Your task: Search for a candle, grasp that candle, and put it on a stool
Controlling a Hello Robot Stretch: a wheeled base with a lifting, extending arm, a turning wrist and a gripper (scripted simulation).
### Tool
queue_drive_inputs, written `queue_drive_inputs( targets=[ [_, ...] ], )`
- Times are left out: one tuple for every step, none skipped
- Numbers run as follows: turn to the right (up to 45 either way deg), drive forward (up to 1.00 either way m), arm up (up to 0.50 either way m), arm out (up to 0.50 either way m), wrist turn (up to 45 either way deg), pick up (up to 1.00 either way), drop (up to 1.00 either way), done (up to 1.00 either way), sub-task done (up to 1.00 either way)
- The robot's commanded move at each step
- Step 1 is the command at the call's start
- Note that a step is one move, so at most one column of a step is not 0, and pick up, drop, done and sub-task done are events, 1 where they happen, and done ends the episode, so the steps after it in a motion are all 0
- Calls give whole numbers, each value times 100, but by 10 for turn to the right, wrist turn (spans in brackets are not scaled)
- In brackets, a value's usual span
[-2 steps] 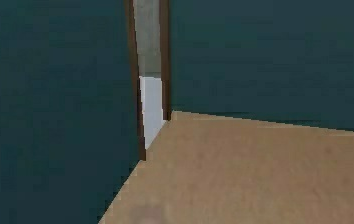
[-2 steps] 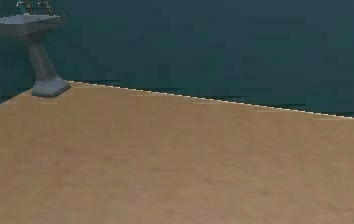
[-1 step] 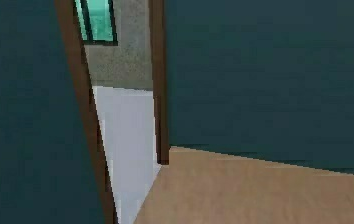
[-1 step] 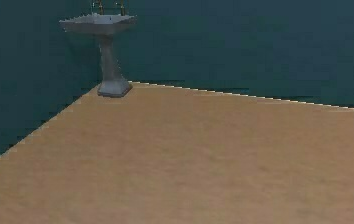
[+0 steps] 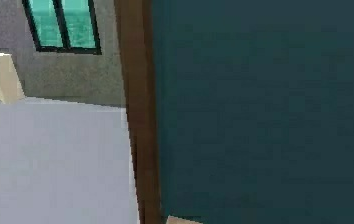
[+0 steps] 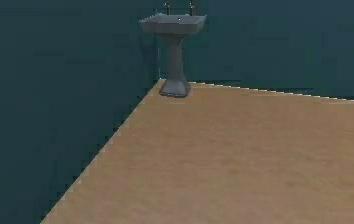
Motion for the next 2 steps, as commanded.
queue_drive_inputs(
  targets=[
    [-210,0,0,0,0,0,0,0,0],
    [0,25,0,0,0,0,0,0,0]
  ],
)
